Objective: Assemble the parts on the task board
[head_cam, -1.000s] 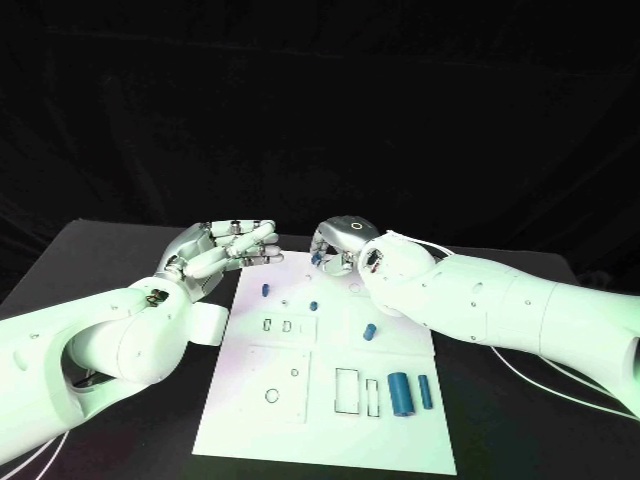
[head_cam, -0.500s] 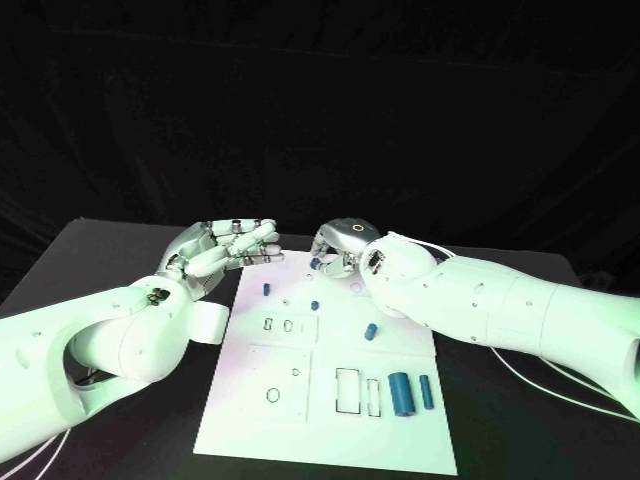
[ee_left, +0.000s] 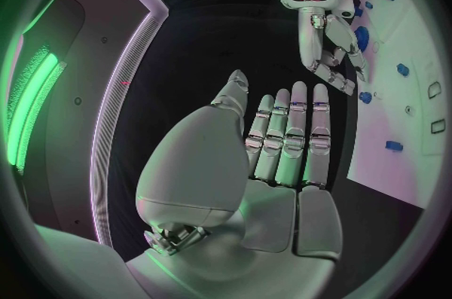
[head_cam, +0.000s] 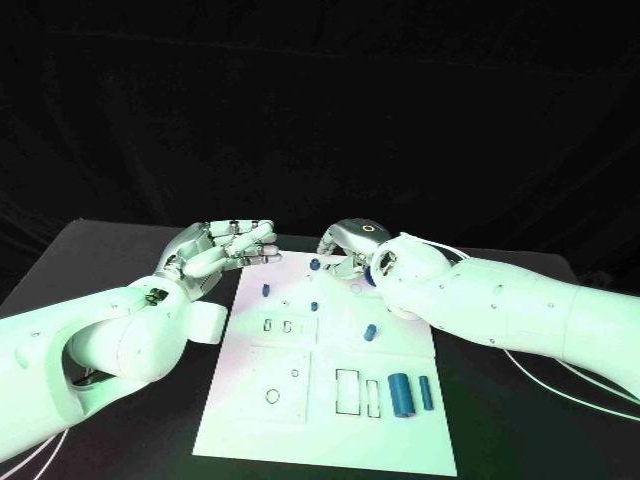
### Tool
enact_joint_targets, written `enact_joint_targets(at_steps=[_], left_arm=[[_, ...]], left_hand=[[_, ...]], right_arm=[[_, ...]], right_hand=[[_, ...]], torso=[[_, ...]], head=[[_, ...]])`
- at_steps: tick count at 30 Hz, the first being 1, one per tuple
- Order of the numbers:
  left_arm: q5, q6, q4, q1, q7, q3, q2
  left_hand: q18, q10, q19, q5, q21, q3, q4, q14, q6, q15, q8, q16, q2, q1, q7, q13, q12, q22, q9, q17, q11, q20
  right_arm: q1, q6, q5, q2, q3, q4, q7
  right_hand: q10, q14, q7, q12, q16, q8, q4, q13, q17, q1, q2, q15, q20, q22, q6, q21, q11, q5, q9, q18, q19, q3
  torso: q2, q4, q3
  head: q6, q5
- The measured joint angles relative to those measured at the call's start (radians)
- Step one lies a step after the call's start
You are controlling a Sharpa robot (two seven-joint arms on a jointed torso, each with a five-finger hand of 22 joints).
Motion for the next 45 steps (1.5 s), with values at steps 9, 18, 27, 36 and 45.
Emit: enact_joint_targets(at_steps=[9, 18, 27, 36, 45], left_arm=[[0.0, 0.001, -0.002, 0.0, -0.002, 0.0, -0.014], [0.0, 0.001, -0.009, 0.0, -0.003, 0.0, -0.019], [0.0, 0.002, -0.015, 0.0, -0.005, 0.0, -0.018], [0.0, 0.005, -0.018, 0.0, -0.011, 0.0, -0.017], [0.0, 0.008, -0.021, 0.0, -0.017, 0.0, -0.014]], left_hand=[[0.0, 0.0, 0.0, 0.0, 0.0, 0.0, 0.0, 0.0, 0.0, 0.0, -0.001, 0.0, 0.0, 0.0, 0.0, 0.0, 0.0, 0.0, 0.0, 0.0, 0.0, 0.0], [0.0, 0.0, 0.0, 0.0, 0.0, -0.003, -0.003, 0.0, 0.0, 0.0, -0.001, -0.004, 0.0, 0.0, 0.0, 0.0, 0.0, -0.001, 0.0, 0.001, 0.0, 0.0], [0.0, 0.0, 0.0, 0.0, 0.0, -0.003, -0.003, 0.0, 0.0, 0.0, -0.001, -0.004, 0.0, 0.0, 0.0, 0.0, 0.0, -0.001, 0.0, 0.001, 0.0, 0.0], [0.0, 0.0, 0.0, 0.0, 0.0, -0.003, -0.003, 0.0, 0.0, 0.0, -0.001, -0.004, 0.0, 0.0, 0.0, 0.0, -0.004, -0.001, 0.0, 0.001, 0.0, 0.0], [0.0, 0.0, 0.0, 0.0, 0.0, -0.003, -0.003, 0.0, 0.0, 0.0, -0.005, -0.004, 0.0, 0.0, 0.0, 0.0, -0.004, -0.002, 0.0, 0.002, 0.0, 0.0]], right_arm=[[0.034, -0.007, 0.078, -0.214, 0.019, 0.175, -0.01], [0.039, 0.049, 0.168, -0.3, 0.022, 0.2, -0.039], [0.026, 0.117, 0.205, -0.27, 0.023, 0.151, -0.058], [0.008, 0.146, 0.215, -0.227, 0.022, 0.118, -0.065], [0.0, 0.16, 0.212, -0.205, 0.021, 0.101, -0.072]], right_hand=[[0.157, 0.003, 0.004, 0.081, 0.067, 0.0, 0.068, 0.044, 0.091, -0.077, -0.044, -0.003, -0.011, 0.075, -0.044, 0.077, -0.019, 0.001, -0.004, 0.0, 0.081, -0.082], [0.182, 0.003, -0.013, 0.501, 0.145, 0.031, 0.123, 0.438, 0.189, -0.034, -0.021, -0.033, -0.038, 0.075, -0.103, 0.128, -0.055, 0.076, 0.019, -0.017, 0.128, -0.304], [0.094, 0.004, -0.005, 0.81, 0.183, 0.061, 0.184, 0.76, 0.245, 0.008, 0.011, -0.032, -0.034, 0.075, -0.142, 0.129, -0.04, 0.082, 0.043, -0.017, 0.131, -0.383], [0.125, 0.0, -0.002, 0.926, 0.21, 0.077, 0.199, 0.876, 0.281, 0.024, 0.019, -0.028, -0.034, 0.075, -0.147, 0.141, -0.038, 0.082, 0.052, -0.028, 0.131, -0.398], [0.146, 0.003, -0.006, 0.987, 0.225, 0.084, 0.203, 0.937, 0.281, 0.033, 0.028, -0.025, -0.034, 0.075, -0.151, 0.148, -0.037, 0.086, 0.057, -0.032, 0.131, -0.397]], torso=[[-0.004, -0.014, 0.0012], [-0.005, -0.0267, 0.007], [-0.003, -0.0287, 0.0097], [-0.003, -0.0277, 0.0088], [-0.004, -0.0273, 0.0077]], head=[[0.007, 0.0], [0.01, 0.005], [0.003, 0.006], [-0.004, 0.004], [-0.008, -0.001]])
